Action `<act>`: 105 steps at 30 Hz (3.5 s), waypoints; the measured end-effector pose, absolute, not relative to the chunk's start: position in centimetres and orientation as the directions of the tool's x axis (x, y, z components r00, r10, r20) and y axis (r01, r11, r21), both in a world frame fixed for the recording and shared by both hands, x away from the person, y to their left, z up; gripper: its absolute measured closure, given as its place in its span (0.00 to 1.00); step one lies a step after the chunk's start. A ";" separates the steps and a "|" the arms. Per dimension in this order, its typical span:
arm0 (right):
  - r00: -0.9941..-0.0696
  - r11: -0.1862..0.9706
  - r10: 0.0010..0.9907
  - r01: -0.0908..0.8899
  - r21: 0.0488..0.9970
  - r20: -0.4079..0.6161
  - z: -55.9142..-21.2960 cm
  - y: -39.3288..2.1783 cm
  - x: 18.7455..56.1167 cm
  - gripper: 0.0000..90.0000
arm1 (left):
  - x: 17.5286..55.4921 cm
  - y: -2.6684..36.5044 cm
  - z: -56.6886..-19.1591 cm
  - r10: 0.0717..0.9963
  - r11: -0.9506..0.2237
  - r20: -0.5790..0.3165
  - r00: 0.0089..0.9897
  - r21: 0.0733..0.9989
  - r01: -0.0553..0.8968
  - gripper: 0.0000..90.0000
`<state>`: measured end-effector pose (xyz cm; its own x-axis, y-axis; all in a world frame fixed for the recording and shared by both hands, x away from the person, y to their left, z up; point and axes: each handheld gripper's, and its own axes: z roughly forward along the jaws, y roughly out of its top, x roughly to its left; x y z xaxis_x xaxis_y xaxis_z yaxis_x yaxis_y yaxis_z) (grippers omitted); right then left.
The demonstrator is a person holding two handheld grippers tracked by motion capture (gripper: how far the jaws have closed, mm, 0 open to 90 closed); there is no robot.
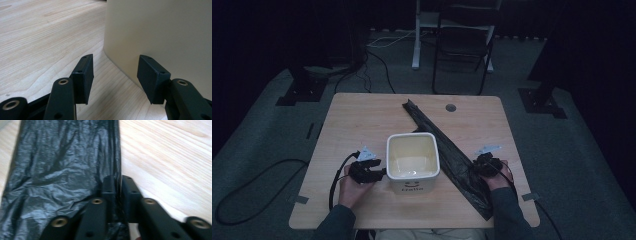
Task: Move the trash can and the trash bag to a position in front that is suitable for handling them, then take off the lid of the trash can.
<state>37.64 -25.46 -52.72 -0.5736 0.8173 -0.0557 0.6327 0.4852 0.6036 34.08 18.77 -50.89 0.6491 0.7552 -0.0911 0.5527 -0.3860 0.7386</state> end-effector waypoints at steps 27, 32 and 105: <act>-0.723 0.565 0.690 0.514 0.646 -0.028 -51.6 -23.4 35.6 0.49 | 33.7 21.0 -49.1 0.731 -0.364 -0.121 0.672 0.764 0.533 0.58; -0.751 0.582 0.660 0.490 0.649 -0.025 -51.6 -23.0 35.3 0.49 | 33.9 21.5 -48.6 0.703 -0.376 -0.129 0.699 0.767 0.520 0.60; -0.814 0.638 0.581 0.448 0.627 -0.010 -52.8 -22.0 34.4 0.54 | 43.0 12.7 -40.2 0.539 -0.695 0.061 0.840 0.596 0.403 0.82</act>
